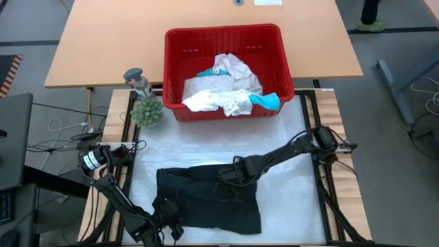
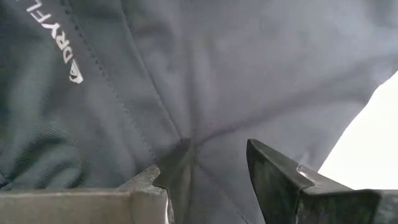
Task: Fold Laundry from Bin
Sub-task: Fold the black shorts
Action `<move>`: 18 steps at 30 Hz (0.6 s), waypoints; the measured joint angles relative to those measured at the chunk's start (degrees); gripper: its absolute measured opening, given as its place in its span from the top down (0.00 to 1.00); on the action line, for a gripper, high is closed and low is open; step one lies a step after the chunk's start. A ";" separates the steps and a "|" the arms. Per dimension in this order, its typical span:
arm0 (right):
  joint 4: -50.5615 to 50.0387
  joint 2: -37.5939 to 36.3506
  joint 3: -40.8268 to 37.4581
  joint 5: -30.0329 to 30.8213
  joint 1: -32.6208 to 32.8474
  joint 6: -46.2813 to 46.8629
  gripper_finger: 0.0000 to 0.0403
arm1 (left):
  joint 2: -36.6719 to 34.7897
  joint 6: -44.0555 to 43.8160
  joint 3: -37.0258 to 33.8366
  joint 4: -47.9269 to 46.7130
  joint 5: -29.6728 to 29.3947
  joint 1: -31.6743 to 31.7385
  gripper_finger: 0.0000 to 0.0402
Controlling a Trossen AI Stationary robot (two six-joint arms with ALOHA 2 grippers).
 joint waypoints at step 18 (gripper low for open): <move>-7.13 -7.85 -0.04 7.77 -3.30 3.18 0.71 | -7.19 0.61 2.97 -0.77 -4.11 0.08 0.65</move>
